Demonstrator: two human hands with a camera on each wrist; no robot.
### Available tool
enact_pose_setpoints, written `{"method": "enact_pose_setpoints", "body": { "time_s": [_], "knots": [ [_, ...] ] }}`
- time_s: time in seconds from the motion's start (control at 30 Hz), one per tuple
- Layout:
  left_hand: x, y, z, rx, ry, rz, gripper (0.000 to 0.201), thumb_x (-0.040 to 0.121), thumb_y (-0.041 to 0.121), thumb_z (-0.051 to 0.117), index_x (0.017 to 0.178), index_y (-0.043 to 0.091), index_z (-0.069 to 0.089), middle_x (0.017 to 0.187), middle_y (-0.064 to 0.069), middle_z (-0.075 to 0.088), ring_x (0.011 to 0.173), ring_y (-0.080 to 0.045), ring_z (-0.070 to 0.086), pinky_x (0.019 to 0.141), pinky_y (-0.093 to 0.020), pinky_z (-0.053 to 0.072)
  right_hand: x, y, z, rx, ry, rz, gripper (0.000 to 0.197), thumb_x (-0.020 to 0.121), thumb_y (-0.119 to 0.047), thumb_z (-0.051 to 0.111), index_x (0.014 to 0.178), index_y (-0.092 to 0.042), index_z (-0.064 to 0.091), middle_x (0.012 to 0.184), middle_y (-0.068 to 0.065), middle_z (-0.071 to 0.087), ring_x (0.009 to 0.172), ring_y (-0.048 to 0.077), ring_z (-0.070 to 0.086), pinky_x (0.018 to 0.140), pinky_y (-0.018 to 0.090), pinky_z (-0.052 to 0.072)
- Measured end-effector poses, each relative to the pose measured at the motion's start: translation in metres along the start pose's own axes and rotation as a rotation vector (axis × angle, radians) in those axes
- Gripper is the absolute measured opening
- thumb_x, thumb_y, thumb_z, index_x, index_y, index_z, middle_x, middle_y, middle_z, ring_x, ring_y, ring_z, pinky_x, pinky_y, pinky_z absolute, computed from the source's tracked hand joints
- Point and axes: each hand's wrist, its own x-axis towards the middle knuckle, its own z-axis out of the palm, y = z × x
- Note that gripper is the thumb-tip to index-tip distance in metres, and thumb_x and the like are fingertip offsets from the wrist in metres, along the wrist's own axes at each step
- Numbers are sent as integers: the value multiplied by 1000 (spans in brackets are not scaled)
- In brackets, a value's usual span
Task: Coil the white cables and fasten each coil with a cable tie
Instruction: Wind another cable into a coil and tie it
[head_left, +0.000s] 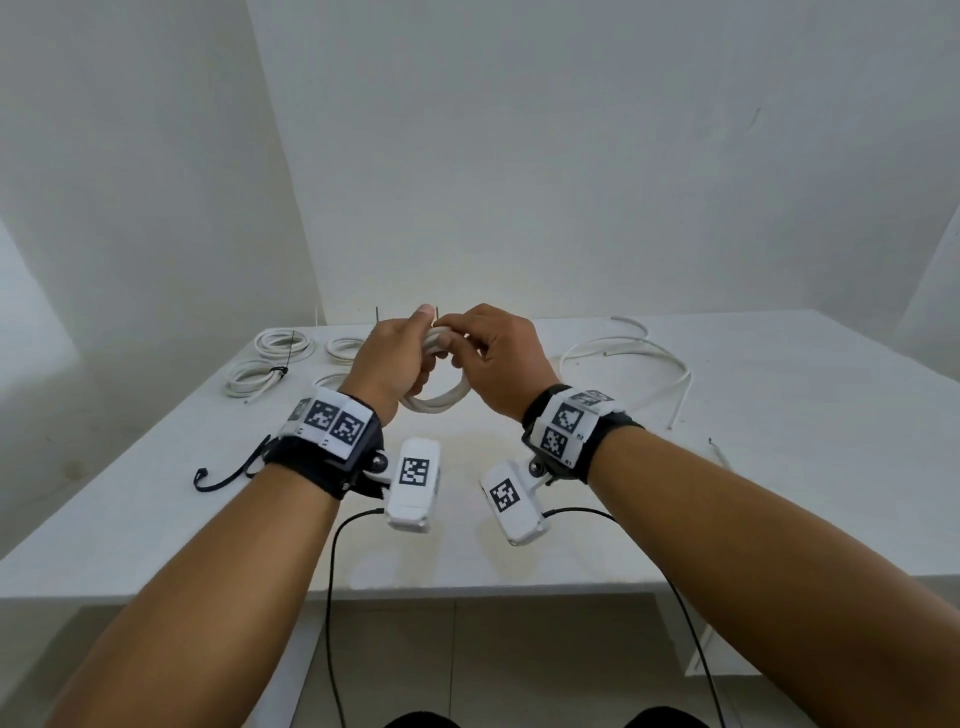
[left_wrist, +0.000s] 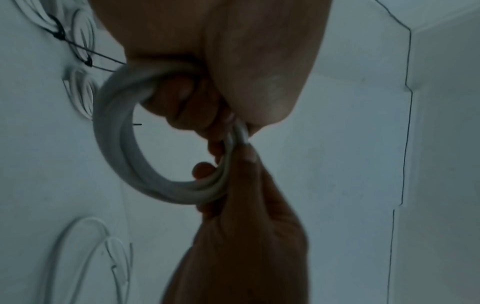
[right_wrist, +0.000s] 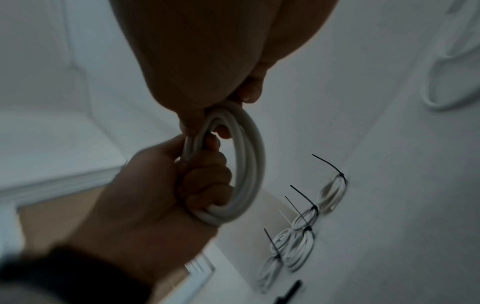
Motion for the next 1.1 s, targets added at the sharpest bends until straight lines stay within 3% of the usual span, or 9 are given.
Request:
{"method": "enact_pose_setpoints", "body": {
  "time_s": [0.1, 0.23, 0.37, 0.5, 0.63, 0.8, 0.9, 0.97, 1.1],
  "knots": [
    [3, -7, -15, 57, 187, 32, 50, 96, 46, 52, 56, 16, 55, 47, -2, 46, 43, -20, 40, 47, -26, 31, 1, -12, 15, -83, -77, -100, 17, 90, -19, 67, 105, -13, 73, 77, 0, 60, 64, 12, 50, 64, 18, 40],
    [-2, -12, -40, 50, 161, 18, 48, 92, 45, 59, 55, 15, 54, 47, -5, 42, 39, -19, 34, 42, -23, 27, 9, -19, 34, -148, -154, -151, 17, 91, -20, 65, 101, -11, 73, 73, 4, 60, 62, 16, 48, 60, 30, 44],
    [-7, -19, -73, 173, 216, 22, 41, 92, 33, 58, 56, 15, 57, 38, 4, 42, 36, -14, 36, 40, -21, 29, 13, -35, 67, -101, -219, -72, 14, 91, -23, 65, 91, -12, 74, 70, 1, 64, 63, 14, 50, 63, 30, 44],
    [-9, -45, -127, 297, 344, -75, 36, 89, 29, 55, 57, 12, 58, 41, -1, 43, 41, -22, 36, 46, -25, 30, 16, -41, 99, -107, -485, 122, 37, 93, -37, 63, 72, -8, 71, 59, 1, 60, 54, 12, 50, 55, 26, 41],
    [-17, -66, -184, 293, 429, -212, 34, 83, 28, 53, 58, 7, 58, 45, -6, 41, 45, -22, 32, 47, -25, 27, 15, -33, 127, -222, -739, 202, 23, 92, -23, 60, 88, -7, 76, 86, 5, 74, 82, 20, 68, 74, 30, 55],
    [-28, -82, -226, 300, 516, -303, 32, 84, 27, 49, 60, 6, 57, 50, -8, 42, 46, -22, 33, 48, -27, 29, 23, -39, 183, -353, -875, 135, 27, 89, -7, 57, 105, -16, 76, 108, 5, 72, 99, 23, 67, 86, 33, 56],
    [-33, -87, -241, 288, 537, -334, 31, 83, 26, 49, 61, 6, 57, 51, -8, 42, 45, -22, 33, 48, -26, 28, 35, -35, 215, -438, -895, 122, 33, 87, -9, 58, 117, -19, 68, 120, 7, 64, 106, 26, 63, 89, 35, 55],
    [-36, -89, -248, 280, 542, -346, 31, 84, 25, 48, 61, 6, 56, 52, -8, 42, 45, -22, 32, 48, -26, 28, 43, -31, 229, -507, -910, 126, 33, 87, -14, 61, 120, -18, 64, 122, 7, 62, 108, 27, 62, 89, 37, 54],
    [-37, -90, -258, 252, 543, -356, 30, 84, 24, 48, 61, 6, 56, 52, -6, 42, 45, -22, 32, 48, -27, 28, 45, -24, 247, -587, -946, 89, 24, 86, -14, 62, 109, -12, 69, 113, 9, 67, 103, 28, 64, 86, 38, 56]
  ]
}}
